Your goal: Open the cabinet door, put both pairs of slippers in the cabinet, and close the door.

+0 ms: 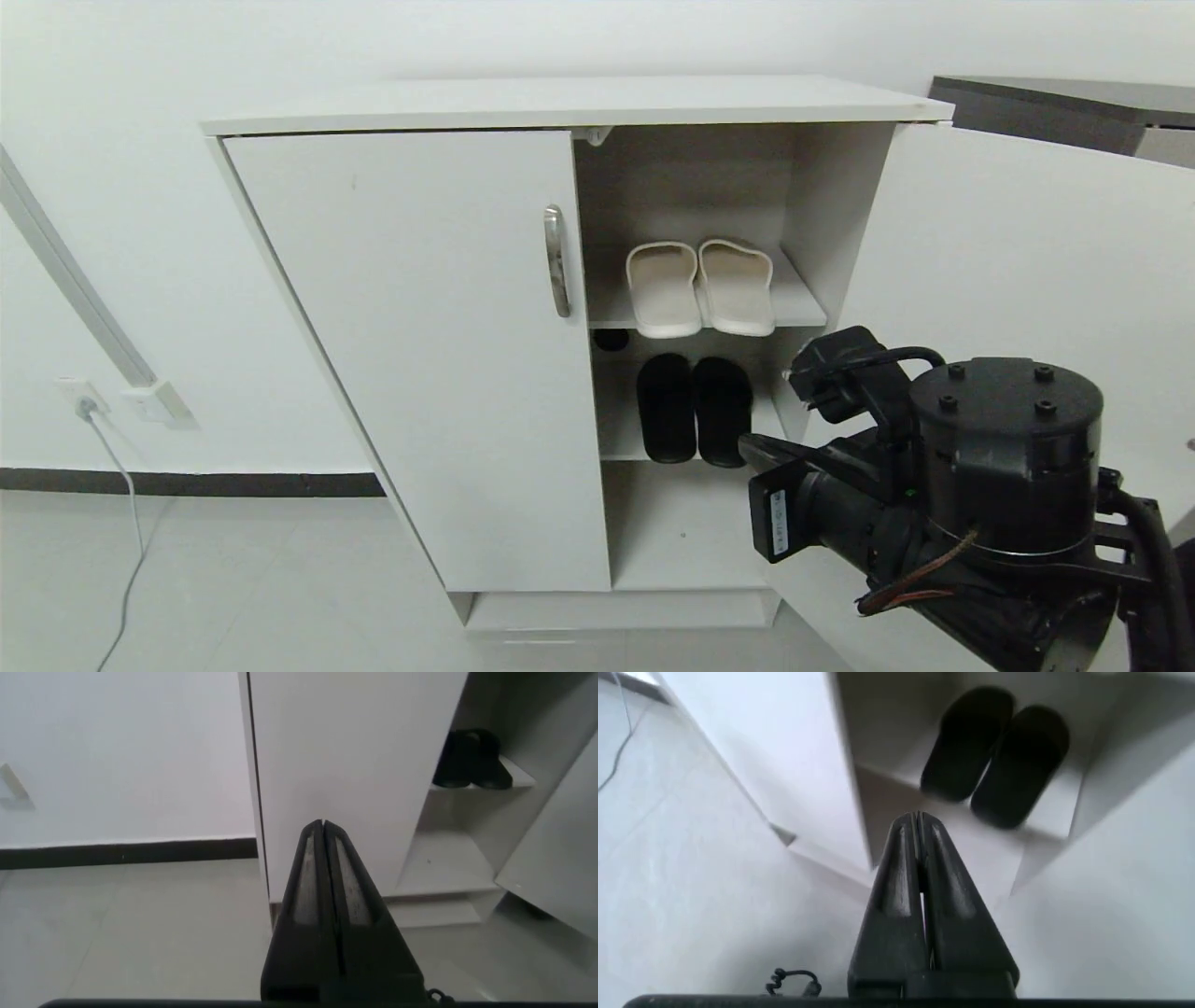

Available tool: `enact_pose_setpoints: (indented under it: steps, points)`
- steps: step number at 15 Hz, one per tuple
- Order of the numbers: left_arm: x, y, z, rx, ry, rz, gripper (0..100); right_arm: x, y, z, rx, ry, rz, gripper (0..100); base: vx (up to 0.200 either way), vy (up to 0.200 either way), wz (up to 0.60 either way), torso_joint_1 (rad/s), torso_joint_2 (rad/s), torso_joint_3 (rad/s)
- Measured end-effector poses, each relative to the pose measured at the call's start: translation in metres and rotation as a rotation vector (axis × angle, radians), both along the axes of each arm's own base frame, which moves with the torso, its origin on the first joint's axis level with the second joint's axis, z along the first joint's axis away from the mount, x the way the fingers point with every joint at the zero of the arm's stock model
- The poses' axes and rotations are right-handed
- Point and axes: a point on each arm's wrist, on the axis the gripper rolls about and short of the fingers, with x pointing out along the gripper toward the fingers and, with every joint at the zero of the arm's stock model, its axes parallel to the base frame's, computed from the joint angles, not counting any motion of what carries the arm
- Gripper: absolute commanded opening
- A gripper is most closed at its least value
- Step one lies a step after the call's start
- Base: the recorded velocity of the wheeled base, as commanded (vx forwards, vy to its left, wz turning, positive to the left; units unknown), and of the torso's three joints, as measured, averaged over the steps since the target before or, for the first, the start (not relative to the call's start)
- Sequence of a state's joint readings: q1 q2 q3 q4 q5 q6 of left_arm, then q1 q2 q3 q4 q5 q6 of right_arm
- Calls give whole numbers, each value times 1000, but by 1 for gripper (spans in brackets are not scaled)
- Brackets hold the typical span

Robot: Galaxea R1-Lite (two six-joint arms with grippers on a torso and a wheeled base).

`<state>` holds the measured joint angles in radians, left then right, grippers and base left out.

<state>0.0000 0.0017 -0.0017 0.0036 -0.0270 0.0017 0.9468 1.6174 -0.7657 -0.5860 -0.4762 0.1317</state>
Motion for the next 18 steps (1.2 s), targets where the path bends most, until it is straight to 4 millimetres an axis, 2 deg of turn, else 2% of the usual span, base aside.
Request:
enact_pose_setpoints:
  steps: [11,18]
  points:
    - [0,0,0,-2,-1,1,0,6,-2,-18,-2,15,32,0,0,0,0,0,0,0]
    - [0,0,0,-2,-1,1,0,7,-1,-22,-13,23,32,0,0,0,0,0,0,0]
